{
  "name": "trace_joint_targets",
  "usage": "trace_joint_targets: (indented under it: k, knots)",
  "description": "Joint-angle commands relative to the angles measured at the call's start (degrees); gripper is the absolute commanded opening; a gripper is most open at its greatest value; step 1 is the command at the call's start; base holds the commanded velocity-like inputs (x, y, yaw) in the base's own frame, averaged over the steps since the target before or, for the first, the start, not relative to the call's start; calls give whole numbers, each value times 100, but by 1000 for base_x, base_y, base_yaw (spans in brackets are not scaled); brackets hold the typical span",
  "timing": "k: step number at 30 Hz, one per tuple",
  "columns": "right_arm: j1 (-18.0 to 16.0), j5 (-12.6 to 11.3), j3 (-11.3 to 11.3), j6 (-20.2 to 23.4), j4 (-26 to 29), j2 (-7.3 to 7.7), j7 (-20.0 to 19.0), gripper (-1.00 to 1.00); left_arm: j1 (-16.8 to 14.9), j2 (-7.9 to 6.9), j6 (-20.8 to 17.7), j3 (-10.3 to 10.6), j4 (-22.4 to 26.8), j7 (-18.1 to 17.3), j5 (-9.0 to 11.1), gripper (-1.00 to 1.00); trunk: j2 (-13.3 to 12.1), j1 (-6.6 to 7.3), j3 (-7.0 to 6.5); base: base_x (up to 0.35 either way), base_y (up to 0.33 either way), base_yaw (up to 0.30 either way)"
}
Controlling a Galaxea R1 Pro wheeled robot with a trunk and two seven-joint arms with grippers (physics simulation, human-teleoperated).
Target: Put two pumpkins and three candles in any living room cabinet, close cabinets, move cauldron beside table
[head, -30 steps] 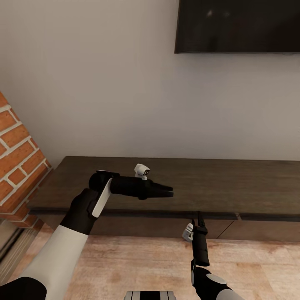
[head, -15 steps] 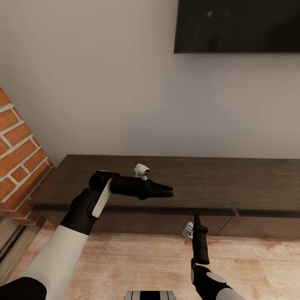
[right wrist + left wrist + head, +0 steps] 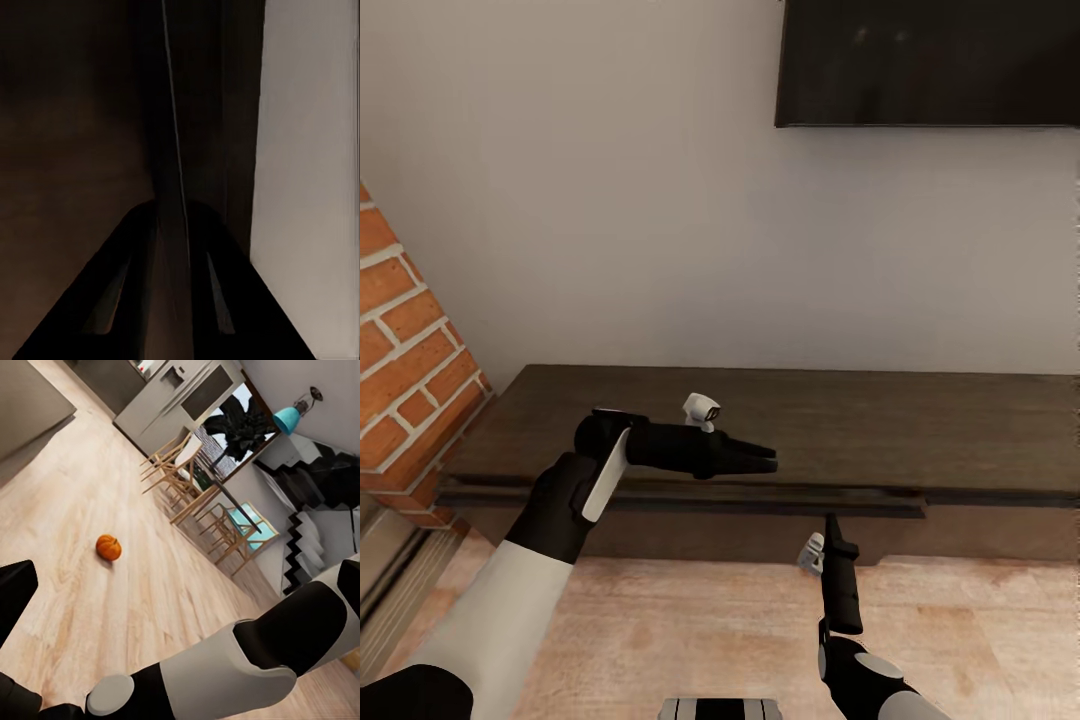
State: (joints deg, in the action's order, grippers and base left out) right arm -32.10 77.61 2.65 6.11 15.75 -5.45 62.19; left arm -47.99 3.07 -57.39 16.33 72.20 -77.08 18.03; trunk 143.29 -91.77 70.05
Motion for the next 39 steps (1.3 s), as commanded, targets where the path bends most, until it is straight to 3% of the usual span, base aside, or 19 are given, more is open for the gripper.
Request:
trace_joint_targets:
  k: [1,17,39]
  knots:
    - [2,-9,-12,-28,2,3,-40,-100,0,0,0,0,5,0,-1,100,0,0,0,-296,0,0]
    - [2,-9,-10,-17,-37,0,-29,-100,0,-6,0,1,-4,0,3,100,0,0,0,-316,0,0]
    - [2,4,-1,-37,-58,22,-23,-100,0,-18,-1,-7,12,0,1,100,0,0,0,-94,0,0]
